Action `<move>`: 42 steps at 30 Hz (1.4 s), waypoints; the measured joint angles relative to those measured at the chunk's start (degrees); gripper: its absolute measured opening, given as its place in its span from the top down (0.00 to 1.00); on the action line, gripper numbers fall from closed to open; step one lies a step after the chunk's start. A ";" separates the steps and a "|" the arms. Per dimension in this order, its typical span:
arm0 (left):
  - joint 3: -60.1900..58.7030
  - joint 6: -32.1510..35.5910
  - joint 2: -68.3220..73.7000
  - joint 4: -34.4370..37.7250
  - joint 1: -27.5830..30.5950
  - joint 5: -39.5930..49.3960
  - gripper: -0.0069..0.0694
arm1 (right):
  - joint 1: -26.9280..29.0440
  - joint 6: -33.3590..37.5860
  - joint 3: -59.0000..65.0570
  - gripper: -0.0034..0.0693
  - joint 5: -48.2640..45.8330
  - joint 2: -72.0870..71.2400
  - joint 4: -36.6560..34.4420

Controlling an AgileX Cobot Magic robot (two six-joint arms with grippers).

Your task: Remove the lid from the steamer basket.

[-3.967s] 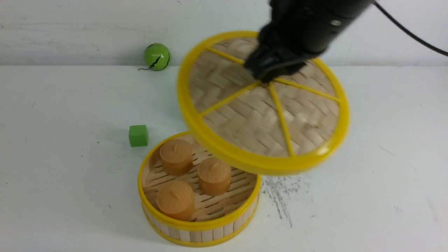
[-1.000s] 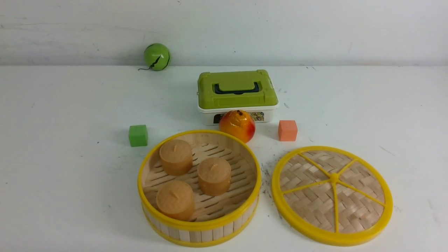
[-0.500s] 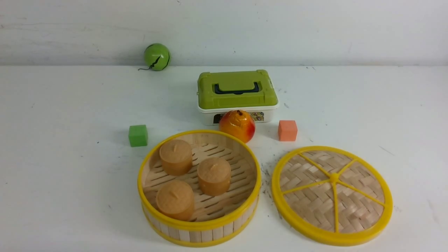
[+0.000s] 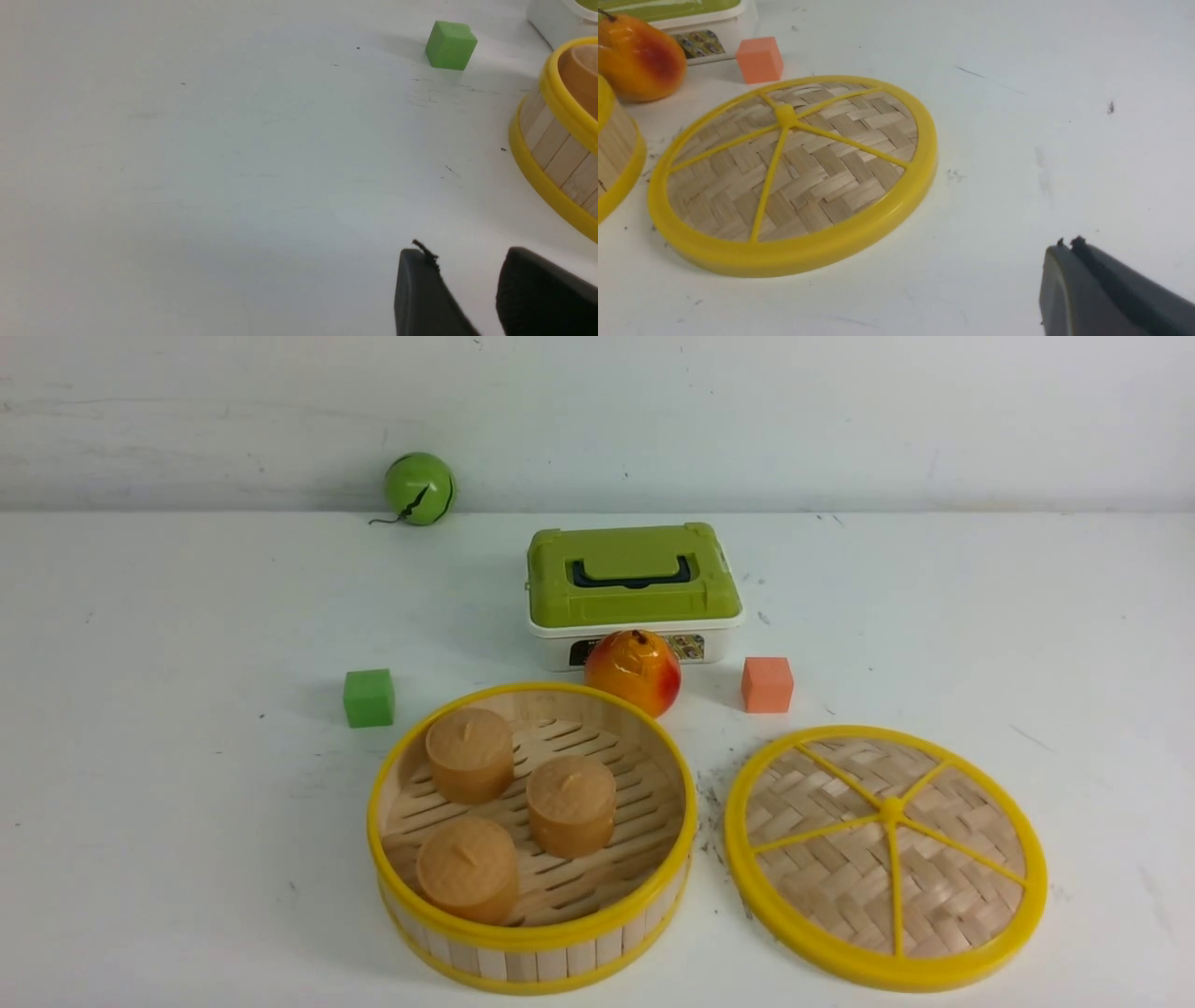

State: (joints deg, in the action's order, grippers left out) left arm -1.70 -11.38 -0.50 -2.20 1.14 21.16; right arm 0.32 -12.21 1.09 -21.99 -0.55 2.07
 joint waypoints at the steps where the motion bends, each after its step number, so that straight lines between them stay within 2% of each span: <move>1: 0.00 0.00 0.00 0.00 0.00 0.00 0.60 | 0.00 -0.20 0.00 0.97 -0.13 0.00 0.51; 42: 0.00 0.00 0.00 0.00 0.00 0.00 0.60 | 0.11 -0.67 -0.02 0.95 -0.39 0.00 0.89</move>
State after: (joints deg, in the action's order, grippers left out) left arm -1.70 -11.38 -0.50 -2.20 1.14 21.16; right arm 0.44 -12.87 1.07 -22.38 -0.55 2.96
